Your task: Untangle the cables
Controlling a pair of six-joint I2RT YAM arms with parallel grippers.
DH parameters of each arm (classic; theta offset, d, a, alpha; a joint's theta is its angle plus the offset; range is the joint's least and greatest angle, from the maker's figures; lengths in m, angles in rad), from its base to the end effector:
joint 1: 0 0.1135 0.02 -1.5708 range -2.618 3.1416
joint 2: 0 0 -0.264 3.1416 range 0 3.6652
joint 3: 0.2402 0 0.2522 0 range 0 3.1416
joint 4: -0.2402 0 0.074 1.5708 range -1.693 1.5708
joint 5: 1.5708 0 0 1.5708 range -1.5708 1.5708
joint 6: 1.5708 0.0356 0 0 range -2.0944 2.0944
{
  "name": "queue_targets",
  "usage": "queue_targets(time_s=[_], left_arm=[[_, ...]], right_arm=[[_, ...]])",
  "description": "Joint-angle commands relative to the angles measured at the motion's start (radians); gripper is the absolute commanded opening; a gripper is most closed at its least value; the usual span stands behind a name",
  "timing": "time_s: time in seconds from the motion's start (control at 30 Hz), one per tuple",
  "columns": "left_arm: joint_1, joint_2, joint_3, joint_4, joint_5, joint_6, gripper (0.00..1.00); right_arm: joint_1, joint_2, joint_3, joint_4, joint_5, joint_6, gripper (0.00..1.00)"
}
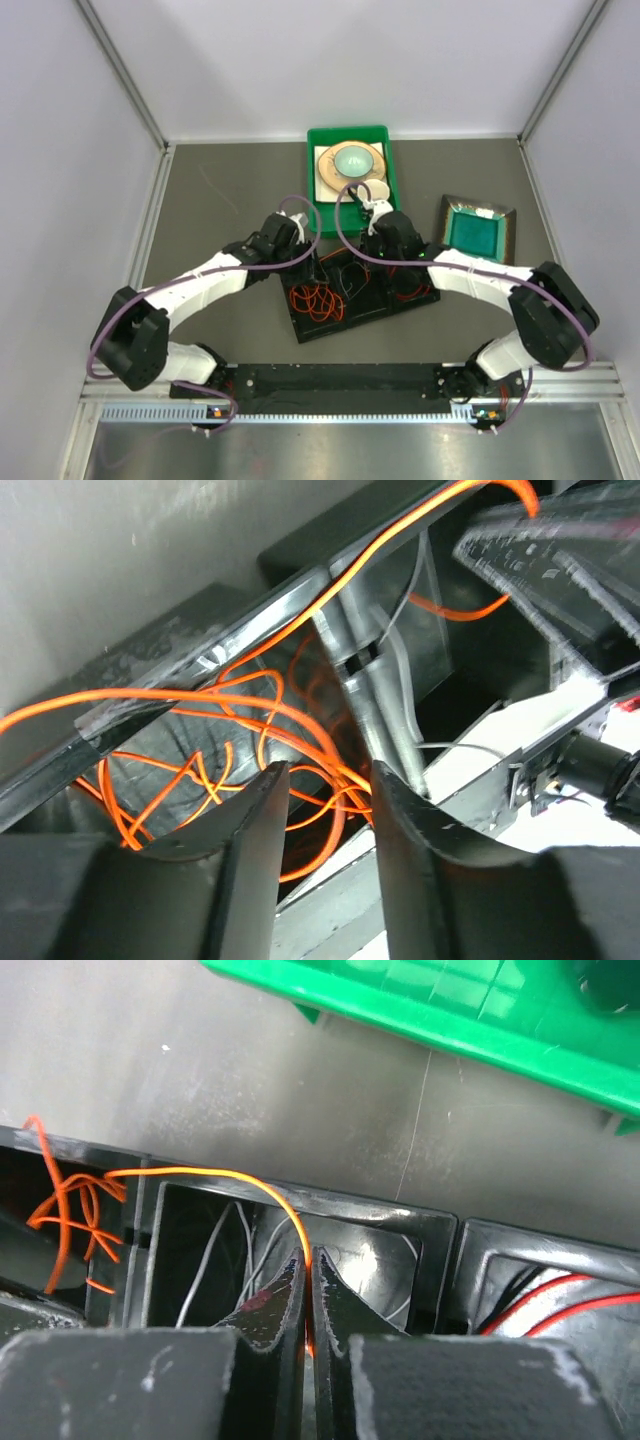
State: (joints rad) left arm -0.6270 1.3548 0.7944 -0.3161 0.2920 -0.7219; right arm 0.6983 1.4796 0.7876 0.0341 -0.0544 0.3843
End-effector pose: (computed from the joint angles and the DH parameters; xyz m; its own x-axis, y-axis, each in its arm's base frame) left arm 0.2142 -0.1679 0.2089 -0.9370 -0.1026 -0.3340 0.1224 0.7989 -0.5889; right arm 0.2358 0.2005 0.1993 -0.6872 -0.0881 -0.7211 -0.4501 0.8308 0.3275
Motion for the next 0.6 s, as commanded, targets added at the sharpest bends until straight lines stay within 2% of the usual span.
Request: queue_targets(time_s=[0.0,0.17,0.3,0.43,0.57], left_arm=[[-0.004,-0.065,0.112,-0.063,-0.051,0.045,0.47],[-0.005,-0.112,0.166,-0.104,-0.083,0.050,0.48],[0.000,-0.160,0.196,-0.136,-0.174,0.047,0.48],[0.010,-0.221,0.207,-0.170,-0.325,0.021,0.48],[0.071,-0.289,0.204,-0.208,-0.410,-0.005,0.48]], right_arm=[[0.006,-0.116,0.055,0.010,0.010,-0.013,0.00],[0.024,-0.218,0.091,-0.010,0.005,-0.025,0.00],[0.055,-0.249,0.122,-0.017,-0.015,-0.013,0.00],[0.107,-0.233,0.128,0.022,-0.036,0.028,0.00],[0.132,-0.185,0.099,0.088,-0.076,0.105,0.00]])
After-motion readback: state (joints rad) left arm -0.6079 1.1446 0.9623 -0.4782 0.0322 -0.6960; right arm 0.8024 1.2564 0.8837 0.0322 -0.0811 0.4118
